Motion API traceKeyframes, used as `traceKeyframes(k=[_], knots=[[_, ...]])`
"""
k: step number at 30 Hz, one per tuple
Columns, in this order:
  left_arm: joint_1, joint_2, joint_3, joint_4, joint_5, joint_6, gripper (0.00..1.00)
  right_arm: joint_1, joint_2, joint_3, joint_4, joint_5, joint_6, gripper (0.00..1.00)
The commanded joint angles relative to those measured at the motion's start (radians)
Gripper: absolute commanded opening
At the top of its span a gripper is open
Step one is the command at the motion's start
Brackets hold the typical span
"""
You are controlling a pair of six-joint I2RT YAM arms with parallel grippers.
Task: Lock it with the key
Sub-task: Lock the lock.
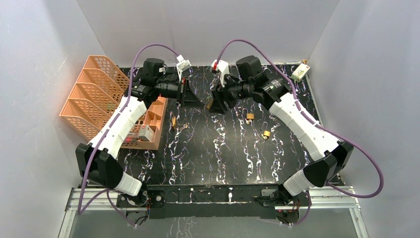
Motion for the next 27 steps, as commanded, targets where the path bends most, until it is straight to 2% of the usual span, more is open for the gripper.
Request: traceKeyframes(k=[1, 2, 5, 6, 8, 10, 12, 14, 17, 20, 22, 24, 27], knots=[[-0.003, -0.099, -0.006, 0.149, 0.015, -0.060, 0.00, -0.023, -0.002, 0.177, 0.086, -0.009, -0.020, 0.90], [0.000, -0.108, -0.016, 0.232, 0.005, -0.104, 0.00, -0.032, -0.008, 0.195, 0.102, -0.004, -0.021, 0.97], [0.009, -0.145, -0.078, 0.556, -0.063, -0.264, 0.00, -0.056, -0.077, 0.144, 0.229, 0.066, -0.001, 0.98], [0.011, -0.156, -0.110, 0.728, -0.080, -0.346, 0.00, -0.062, -0.126, 0.070, 0.344, 0.104, 0.014, 0.98], [0.013, -0.162, -0.161, 0.975, -0.106, -0.462, 0.00, -0.066, -0.255, -0.136, 0.624, 0.117, 0.029, 0.99], [0.013, -0.141, -0.178, 1.160, -0.128, -0.560, 0.00, -0.067, -0.380, -0.362, 0.932, 0.059, 0.029, 0.98], [0.013, -0.112, -0.175, 1.307, -0.135, -0.642, 0.00, -0.066, -0.453, -0.526, 1.153, -0.017, 0.020, 0.99], [0.013, -0.095, -0.168, 1.405, -0.155, -0.685, 0.00, -0.081, -0.445, -0.516, 1.124, -0.101, 0.029, 0.99], [0.015, -0.102, -0.159, 1.429, -0.240, -0.673, 0.00, -0.153, -0.315, -0.270, 0.849, -0.193, 0.060, 0.99], [0.014, -0.110, -0.143, 1.377, -0.309, -0.639, 0.00, -0.175, -0.239, -0.174, 0.791, -0.043, 0.195, 0.99], [0.012, -0.105, -0.140, 1.369, -0.314, -0.636, 0.00, -0.171, -0.157, -0.074, 0.692, 0.041, 0.301, 0.99], [0.011, -0.104, -0.150, 1.367, -0.314, -0.634, 0.00, -0.149, -0.083, 0.018, 0.577, 0.054, 0.285, 0.99], [0.012, -0.106, -0.158, 1.361, -0.299, -0.639, 0.00, -0.132, -0.099, -0.040, 0.645, 0.030, 0.243, 0.98]])
